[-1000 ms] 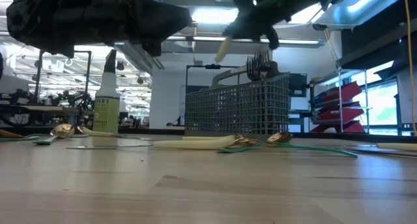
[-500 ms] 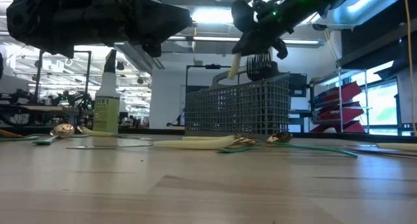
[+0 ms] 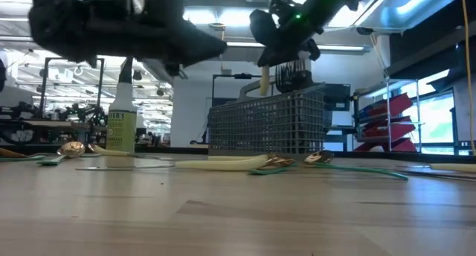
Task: Sort silverware
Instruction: Put the yellow table knife into the gray silverware organizer
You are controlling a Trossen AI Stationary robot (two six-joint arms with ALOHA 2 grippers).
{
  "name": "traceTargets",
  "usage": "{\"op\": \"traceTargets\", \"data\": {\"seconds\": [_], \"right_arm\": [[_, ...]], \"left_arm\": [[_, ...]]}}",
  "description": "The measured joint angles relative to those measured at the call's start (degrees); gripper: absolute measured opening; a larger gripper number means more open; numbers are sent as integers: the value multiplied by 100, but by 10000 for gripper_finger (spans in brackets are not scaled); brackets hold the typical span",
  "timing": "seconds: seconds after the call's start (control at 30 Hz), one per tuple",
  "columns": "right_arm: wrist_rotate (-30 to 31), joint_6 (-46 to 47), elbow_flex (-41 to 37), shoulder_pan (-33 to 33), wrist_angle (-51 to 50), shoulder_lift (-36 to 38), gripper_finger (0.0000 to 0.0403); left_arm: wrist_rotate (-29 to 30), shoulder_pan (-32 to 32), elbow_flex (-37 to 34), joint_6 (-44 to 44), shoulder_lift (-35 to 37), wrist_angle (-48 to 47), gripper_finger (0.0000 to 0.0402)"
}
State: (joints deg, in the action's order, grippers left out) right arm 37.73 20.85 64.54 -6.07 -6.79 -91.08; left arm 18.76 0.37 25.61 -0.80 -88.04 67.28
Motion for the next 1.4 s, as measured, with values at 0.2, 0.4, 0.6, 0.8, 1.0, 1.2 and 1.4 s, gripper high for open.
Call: {"op": "traceTargets", "data": {"seconds": [0.2,0.4,0.6,0.8,1.0,1.2,1.4], "right_arm": [[420,133,299,128,-447,-121,36],[473,285,299,160,-468,-90,36],[538,353,299,157,-586,-90,40],[562,353,299,155,-644,-90,36],[575,435,299,155,-649,-88,46],[573,482,299,155,-647,-82,57],[539,482,299,155,-683,-82,60]], "left_arm": [[275,576,617,193,-7,-976,86],[-196,878,995,-466,-5,-1375,86],[-439,1099,1453,-1342,-359,-2089,86],[-596,1247,1580,-1590,-557,-2108,86],[-915,1287,1596,-1561,-745,-2184,86],[-705,1335,1923,-1305,-1104,-2186,86],[-725,1376,2281,-1311,-1396,-2200,86]]}}
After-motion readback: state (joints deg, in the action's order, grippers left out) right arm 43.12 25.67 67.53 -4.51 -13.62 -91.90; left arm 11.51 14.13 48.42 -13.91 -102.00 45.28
